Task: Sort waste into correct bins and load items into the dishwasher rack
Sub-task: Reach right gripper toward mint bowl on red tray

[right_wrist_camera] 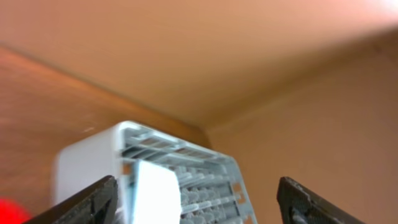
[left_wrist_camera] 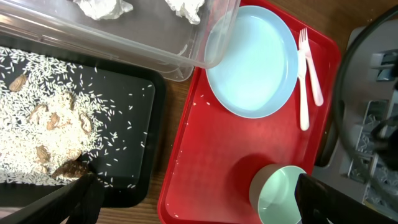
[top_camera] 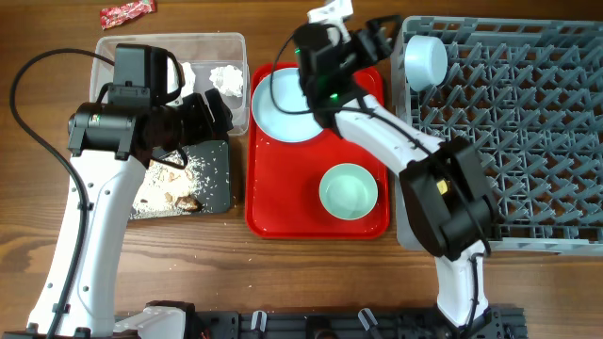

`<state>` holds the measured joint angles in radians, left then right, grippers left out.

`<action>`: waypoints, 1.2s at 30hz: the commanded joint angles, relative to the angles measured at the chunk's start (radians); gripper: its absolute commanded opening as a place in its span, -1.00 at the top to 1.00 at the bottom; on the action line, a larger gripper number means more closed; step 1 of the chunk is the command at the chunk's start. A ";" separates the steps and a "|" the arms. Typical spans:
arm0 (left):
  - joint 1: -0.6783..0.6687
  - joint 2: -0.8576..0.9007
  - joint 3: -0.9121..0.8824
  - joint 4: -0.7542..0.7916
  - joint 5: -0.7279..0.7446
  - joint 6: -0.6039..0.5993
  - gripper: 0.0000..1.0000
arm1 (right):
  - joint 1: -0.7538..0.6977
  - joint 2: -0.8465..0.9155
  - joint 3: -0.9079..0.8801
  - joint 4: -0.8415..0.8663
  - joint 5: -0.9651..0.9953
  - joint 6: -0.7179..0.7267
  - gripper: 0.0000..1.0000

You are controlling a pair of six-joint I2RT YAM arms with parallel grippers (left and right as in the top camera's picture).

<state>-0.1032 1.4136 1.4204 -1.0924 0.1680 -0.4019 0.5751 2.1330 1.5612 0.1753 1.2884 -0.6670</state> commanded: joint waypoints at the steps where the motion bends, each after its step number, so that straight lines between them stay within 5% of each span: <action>1: 0.005 -0.003 0.010 0.003 -0.005 0.005 -0.99 | 0.018 -0.089 0.002 -0.238 -0.190 0.260 -0.65; 7: 0.005 -0.003 0.010 0.003 -0.005 0.005 -1.00 | -0.043 -0.240 0.002 -0.761 -0.783 0.729 -0.83; 11: 0.005 -0.003 0.010 0.003 -0.005 0.005 -1.00 | -0.057 -0.402 0.002 -0.959 -1.127 0.813 -1.00; 17: 0.005 -0.003 0.010 0.003 -0.005 0.005 -1.00 | -0.058 -0.496 -0.012 -1.182 -1.252 0.852 -0.86; 36: 0.005 -0.003 0.010 0.003 -0.005 0.005 -1.00 | -0.076 -0.487 -0.520 -0.846 -1.283 0.798 -0.11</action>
<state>-0.1032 1.4136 1.4204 -1.0924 0.1684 -0.4019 0.5140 1.6402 1.0782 -0.7086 0.0216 0.1345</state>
